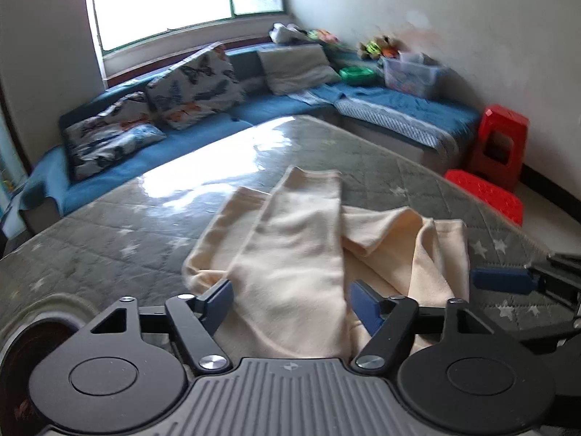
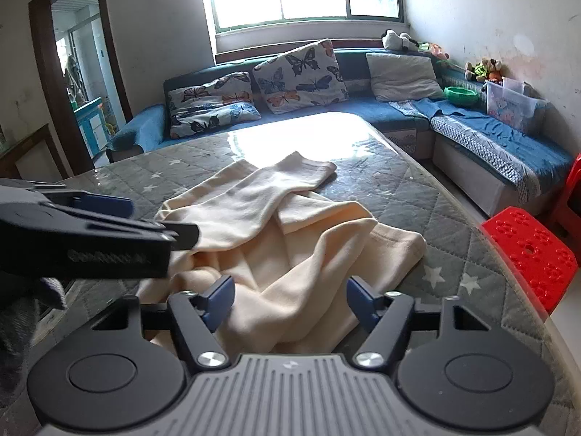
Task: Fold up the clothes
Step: 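Grasp the sweatshirt fabric with the left gripper while the right gripper grasps another part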
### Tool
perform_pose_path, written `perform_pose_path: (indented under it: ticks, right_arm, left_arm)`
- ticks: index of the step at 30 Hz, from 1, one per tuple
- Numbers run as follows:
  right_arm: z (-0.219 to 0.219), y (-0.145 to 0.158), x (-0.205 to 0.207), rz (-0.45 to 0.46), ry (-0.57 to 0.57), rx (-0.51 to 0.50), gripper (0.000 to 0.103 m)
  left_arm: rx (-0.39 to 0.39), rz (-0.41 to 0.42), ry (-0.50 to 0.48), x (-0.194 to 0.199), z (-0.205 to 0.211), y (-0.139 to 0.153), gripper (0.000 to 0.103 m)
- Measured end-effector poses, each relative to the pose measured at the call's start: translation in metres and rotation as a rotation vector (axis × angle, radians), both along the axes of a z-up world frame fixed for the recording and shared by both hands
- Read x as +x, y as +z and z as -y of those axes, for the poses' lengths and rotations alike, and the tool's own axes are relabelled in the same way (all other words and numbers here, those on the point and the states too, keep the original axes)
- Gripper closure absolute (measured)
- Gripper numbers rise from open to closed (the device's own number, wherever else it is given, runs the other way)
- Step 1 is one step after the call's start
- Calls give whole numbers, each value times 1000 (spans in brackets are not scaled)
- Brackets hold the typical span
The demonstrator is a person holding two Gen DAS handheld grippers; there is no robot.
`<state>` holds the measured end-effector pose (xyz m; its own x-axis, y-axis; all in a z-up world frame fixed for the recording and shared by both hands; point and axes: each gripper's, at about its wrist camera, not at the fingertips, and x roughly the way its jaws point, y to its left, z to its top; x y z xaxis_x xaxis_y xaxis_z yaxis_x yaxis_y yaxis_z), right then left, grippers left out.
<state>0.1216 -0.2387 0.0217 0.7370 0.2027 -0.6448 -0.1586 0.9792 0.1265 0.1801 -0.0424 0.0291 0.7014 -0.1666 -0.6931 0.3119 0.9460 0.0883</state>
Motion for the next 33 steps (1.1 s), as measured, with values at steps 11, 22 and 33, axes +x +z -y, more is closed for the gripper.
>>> perform_pose_path:
  ticks: [11,22,33]
  right_arm:
    - [1,-20,19,-51,26,34,68]
    - [6,-19,8,-48,35,57,93]
    - [-12,-11,-44,-64,182,62,95]
  left_arm:
    - [-44,-52,-61,6,-24,-15,90]
    - [-113,-22,69,-13,-72,-6,97]
    - [-222,-28,257,-96,-153,-2,98]
